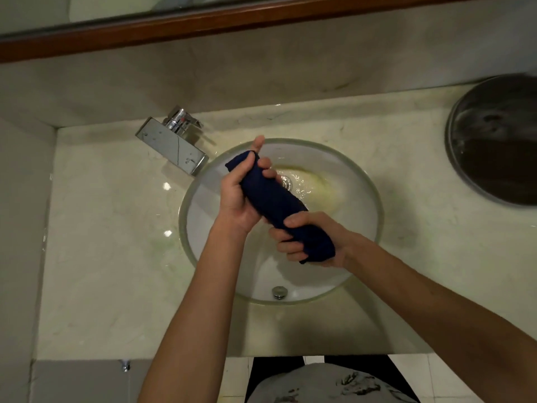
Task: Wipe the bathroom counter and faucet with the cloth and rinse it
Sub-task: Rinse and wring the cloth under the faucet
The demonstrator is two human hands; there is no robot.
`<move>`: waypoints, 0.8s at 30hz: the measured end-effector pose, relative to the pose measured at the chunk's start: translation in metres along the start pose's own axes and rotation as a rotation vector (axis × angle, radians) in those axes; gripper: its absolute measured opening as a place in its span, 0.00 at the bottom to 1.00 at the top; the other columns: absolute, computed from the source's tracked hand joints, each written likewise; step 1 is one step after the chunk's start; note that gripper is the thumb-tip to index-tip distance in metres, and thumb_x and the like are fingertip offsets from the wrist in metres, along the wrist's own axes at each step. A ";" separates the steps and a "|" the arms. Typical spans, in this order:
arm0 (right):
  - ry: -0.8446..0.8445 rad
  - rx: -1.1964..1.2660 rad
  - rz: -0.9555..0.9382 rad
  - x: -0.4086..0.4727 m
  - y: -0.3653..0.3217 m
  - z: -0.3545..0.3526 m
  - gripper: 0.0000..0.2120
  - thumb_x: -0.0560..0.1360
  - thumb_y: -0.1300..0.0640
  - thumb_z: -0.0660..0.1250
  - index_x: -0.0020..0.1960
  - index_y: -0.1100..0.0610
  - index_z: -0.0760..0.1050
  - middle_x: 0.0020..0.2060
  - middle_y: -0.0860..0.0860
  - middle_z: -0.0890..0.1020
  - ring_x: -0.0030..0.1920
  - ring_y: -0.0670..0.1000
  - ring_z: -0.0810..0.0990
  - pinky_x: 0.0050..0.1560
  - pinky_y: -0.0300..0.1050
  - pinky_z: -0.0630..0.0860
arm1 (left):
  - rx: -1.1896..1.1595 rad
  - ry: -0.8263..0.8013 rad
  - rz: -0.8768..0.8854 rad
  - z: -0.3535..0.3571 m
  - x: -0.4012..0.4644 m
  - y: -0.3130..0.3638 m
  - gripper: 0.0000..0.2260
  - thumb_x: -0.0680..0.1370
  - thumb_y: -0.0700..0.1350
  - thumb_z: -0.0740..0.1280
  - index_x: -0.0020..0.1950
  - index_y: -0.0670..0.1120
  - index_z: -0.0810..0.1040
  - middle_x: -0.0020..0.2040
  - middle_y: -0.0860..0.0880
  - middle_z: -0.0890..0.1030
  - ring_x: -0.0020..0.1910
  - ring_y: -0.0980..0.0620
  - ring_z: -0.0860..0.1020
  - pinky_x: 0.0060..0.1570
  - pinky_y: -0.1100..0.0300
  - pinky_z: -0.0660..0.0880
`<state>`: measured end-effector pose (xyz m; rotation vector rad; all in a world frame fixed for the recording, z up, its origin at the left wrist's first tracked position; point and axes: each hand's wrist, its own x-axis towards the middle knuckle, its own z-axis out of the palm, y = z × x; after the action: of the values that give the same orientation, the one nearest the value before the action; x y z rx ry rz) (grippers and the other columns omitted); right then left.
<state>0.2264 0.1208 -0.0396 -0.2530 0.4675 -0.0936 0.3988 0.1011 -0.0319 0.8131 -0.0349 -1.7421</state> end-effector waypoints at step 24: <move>0.216 0.012 -0.103 -0.014 0.007 0.034 0.31 0.71 0.48 0.72 0.66 0.69 0.77 0.46 0.64 0.84 0.47 0.62 0.85 0.62 0.60 0.79 | 0.275 0.053 -0.183 -0.017 -0.021 0.021 0.16 0.75 0.52 0.73 0.56 0.42 0.82 0.50 0.45 0.84 0.50 0.48 0.82 0.58 0.52 0.75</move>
<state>0.2297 0.1376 -0.0057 -0.2561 0.6686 -0.2258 0.4281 0.1186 -0.0254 1.0912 -0.1729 -1.9128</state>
